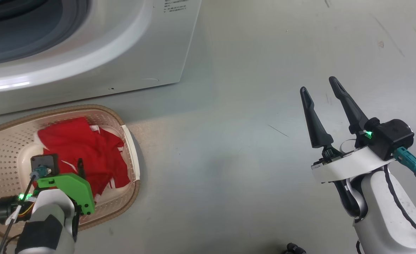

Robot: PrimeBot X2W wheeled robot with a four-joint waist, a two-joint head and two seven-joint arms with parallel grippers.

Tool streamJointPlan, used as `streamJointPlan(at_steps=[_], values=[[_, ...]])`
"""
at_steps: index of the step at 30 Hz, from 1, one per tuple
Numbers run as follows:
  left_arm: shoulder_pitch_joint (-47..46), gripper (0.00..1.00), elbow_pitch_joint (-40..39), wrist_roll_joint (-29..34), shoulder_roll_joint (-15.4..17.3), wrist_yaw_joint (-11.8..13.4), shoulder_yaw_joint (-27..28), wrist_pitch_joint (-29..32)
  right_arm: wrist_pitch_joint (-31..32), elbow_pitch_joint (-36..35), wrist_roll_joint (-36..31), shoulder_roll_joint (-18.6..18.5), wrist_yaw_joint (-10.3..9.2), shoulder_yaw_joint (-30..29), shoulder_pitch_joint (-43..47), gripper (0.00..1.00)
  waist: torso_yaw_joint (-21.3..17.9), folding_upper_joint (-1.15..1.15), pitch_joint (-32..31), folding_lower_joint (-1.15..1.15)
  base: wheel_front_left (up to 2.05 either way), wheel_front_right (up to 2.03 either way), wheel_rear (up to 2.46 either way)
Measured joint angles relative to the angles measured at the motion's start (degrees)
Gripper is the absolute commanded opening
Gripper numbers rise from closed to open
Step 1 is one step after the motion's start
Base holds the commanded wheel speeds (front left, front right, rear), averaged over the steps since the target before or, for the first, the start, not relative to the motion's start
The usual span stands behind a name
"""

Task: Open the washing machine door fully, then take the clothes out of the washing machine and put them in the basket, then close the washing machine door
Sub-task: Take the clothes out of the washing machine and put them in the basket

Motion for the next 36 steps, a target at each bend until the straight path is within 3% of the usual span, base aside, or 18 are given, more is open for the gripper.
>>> streamJointPlan(at_steps=[10,17,21,27,36], values=[[0.1,1.0,1.49,-0.49,-0.51,-1.04,0.27,-3.77,0.0,1.42,-0.07,0.86,0.0,0.31,-0.16,1.0,1.57,0.0,-4.63,0.0,0.0,0.0,0.0],[0.16,1.0,-2.41,-0.88,-0.66,-2.58,0.51,-5.13,0.0,2.82,-0.05,1.0,0.0,-1.19,0.07,1.0,2.86,0.0,-9.13,0.0,0.0,0.0,0.0],[0.37,1.0,-5.53,-0.75,-0.7,-3.56,0.27,-5.16,0.0,3.37,-0.05,1.14,0.0,-2.35,1.24,1.0,3.7,0.0,-12.02,0.0,0.0,0.0,0.0],[1.4,1.0,-16.42,-0.1,-1.2,-4.71,-0.07,-5.15,0.0,4.1,-0.07,1.12,0.0,-3.8,3.9,1.0,5.26,0.0,-16.5,0.0,0.0,0.0,0.0],[8.72,1.0,-25.16,-1.72,-2.79,-6.45,0.19,-5.15,0.01,4.15,-0.08,1.12,-0.01,-4.66,7.19,1.0,7.97,0.0,-22.58,0.0,0.0,0.0,0.0]])
